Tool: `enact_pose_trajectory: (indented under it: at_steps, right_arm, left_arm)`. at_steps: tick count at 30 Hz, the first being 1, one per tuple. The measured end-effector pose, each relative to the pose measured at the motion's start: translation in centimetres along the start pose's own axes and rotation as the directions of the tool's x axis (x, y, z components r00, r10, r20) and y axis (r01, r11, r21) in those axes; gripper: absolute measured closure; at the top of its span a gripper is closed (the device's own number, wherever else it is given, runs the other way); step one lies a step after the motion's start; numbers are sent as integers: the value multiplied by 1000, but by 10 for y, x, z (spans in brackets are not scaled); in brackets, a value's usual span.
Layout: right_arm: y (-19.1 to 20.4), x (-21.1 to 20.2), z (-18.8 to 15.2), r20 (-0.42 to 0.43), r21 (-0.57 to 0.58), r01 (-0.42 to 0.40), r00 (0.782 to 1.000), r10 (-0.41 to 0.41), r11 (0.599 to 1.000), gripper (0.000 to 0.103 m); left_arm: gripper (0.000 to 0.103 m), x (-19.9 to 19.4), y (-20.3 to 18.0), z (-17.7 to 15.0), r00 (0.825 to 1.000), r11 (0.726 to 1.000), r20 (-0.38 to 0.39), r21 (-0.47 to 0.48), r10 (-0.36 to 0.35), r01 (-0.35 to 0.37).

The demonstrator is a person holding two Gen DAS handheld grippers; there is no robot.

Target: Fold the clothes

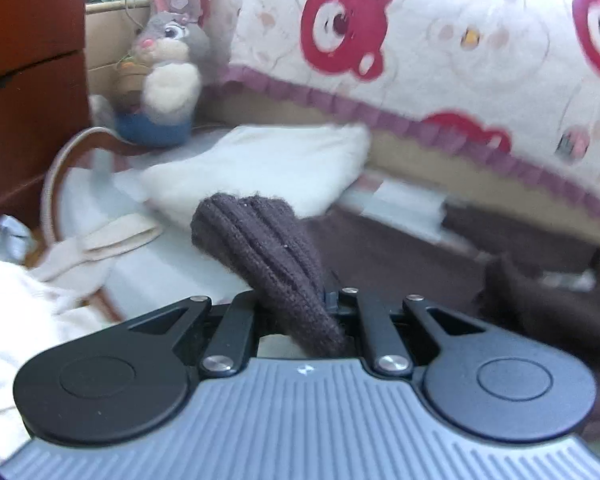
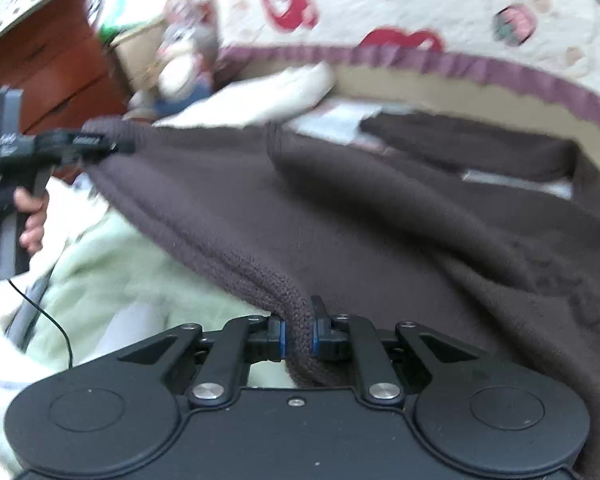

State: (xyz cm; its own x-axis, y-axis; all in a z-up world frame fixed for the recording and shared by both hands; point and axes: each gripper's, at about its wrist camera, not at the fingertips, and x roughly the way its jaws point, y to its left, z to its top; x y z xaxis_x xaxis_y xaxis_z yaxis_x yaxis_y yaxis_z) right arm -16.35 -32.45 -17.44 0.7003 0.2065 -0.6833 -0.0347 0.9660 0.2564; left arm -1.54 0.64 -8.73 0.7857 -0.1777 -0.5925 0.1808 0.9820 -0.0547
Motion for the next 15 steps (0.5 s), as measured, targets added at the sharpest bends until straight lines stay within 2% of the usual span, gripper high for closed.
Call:
enact_pose_trajectory:
  at_steps: [4,5,7,9,12,14,15]
  right_arm:
    - [4,28,-18,-114,5,17,993,-16,1000,89]
    - [7,27,-18,-115,-17,21,993,-23,1000,87]
    - [7,18,-15,-101,0,7,995,-7,1000,78]
    - [2,8,-12,-78,60,-17,997,22,998,70]
    - [-9,-13,-11,-25,177,-33,999,38,984,69]
    - [-20,-33,-12,25,277,-22,1000,15,961,65]
    - [-24,-42,-14,41,315,-1,999,-12,949,62]
  left_arm:
    - [92,29,18,-31,987,997,-161,-76,18,-31]
    - [92,36,22,-39,979,995,-201,-94,21,-41]
    - [82,49,30,-53,961,990,-276,-125,25,-62]
    - [74,44,27,-43,963,992,-263,-95,53,-81]
    - [72,26,25,-21,981,995,-190,-81,48,-64]
    - [69,4,18,-6,997,997,-72,-76,-14,9]
    - [59,-7,13,1,999,997,-20,-71,-38,37]
